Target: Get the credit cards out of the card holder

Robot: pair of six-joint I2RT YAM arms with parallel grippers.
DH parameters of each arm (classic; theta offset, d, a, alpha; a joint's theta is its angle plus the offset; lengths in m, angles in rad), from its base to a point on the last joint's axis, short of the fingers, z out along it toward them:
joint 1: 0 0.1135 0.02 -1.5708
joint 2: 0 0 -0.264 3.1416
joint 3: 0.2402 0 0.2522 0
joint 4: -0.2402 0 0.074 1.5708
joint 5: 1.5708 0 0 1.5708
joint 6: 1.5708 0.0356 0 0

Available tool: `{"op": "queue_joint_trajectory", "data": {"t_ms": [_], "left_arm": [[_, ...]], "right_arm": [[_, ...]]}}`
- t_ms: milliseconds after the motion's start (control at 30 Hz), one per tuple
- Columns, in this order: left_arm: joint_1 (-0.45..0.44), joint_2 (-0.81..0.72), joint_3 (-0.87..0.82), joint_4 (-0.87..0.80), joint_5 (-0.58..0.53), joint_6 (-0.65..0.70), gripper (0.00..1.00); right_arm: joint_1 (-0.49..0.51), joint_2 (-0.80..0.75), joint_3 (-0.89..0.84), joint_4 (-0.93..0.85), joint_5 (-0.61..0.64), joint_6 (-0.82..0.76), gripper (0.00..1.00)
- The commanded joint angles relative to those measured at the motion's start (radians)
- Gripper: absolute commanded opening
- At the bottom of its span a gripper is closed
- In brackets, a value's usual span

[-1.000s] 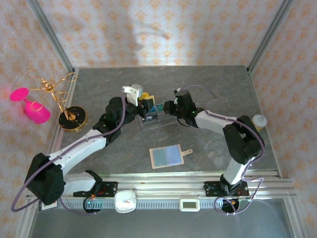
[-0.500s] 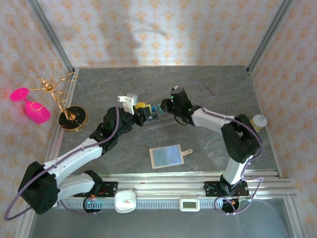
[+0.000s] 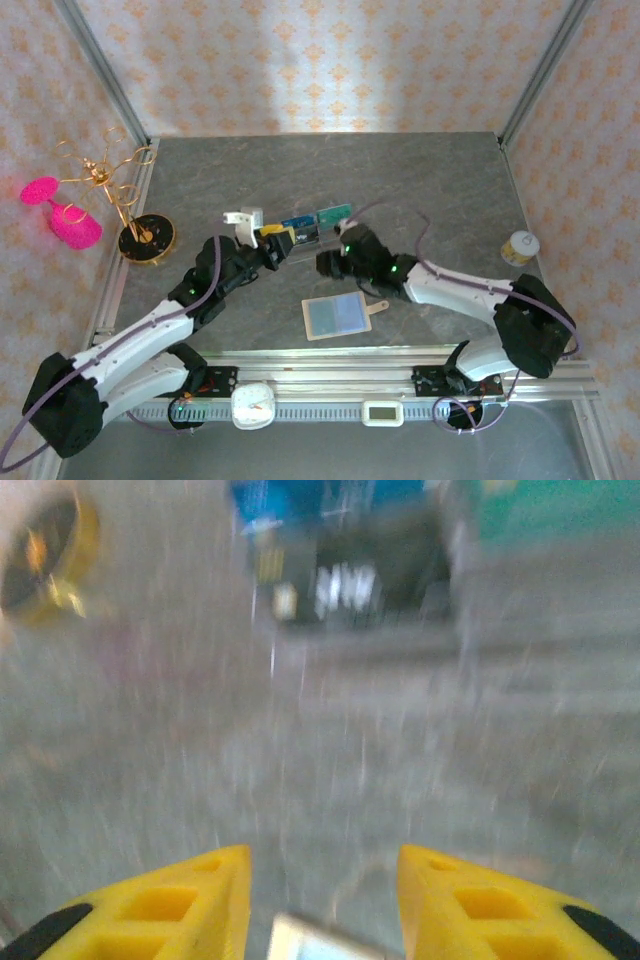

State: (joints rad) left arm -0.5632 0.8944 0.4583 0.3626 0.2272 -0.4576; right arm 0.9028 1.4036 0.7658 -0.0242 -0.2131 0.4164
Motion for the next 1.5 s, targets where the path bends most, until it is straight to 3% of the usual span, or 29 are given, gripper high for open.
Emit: {"op": "queue_joint_trajectory", "data": {"t_ms": [0, 200, 467, 667, 800, 1000, 1233, 1367, 1467], "left_arm": [[-0.004, -0.076, -0.060, -0.025, -0.001, -0.072, 0.38], [-0.004, -0.173, -0.150, -0.054, 0.003, -0.122, 0.38], [-0.006, -0.238, -0.182, -0.109, 0.009, -0.144, 0.38], [-0.010, -0.233, -0.187, -0.131, 0.055, -0.146, 0.35], [-0.058, -0.194, -0.219, -0.095, 0.061, -0.178, 0.26], [-0.219, 0.021, -0.230, 0.013, 0.044, -0.218, 0.00], [-0.326, 0.349, -0.135, 0.047, 0.071, -0.220, 0.00], [-0.334, 0.458, -0.092, 0.081, 0.104, -0.226, 0.00], [-0.366, 0.509, -0.025, 0.075, 0.105, -0.214, 0.00]], "right_arm": [[0.128, 0.001, -0.026, -0.120, 0.085, -0.004, 0.42], [0.312, 0.138, 0.028, -0.209, 0.248, 0.047, 0.43], [0.369, 0.263, 0.094, -0.294, 0.383, 0.109, 0.41], [0.370, 0.261, 0.067, -0.260, 0.373, 0.150, 0.08], [0.362, 0.159, 0.005, -0.134, 0.352, 0.182, 0.00], [0.315, -0.008, -0.132, 0.096, 0.240, 0.222, 0.00], [0.298, -0.071, -0.198, 0.118, 0.231, 0.277, 0.01], [0.297, -0.171, -0.245, 0.083, 0.305, 0.320, 0.26], [0.299, -0.285, -0.280, 0.025, 0.361, 0.345, 0.31]]}}
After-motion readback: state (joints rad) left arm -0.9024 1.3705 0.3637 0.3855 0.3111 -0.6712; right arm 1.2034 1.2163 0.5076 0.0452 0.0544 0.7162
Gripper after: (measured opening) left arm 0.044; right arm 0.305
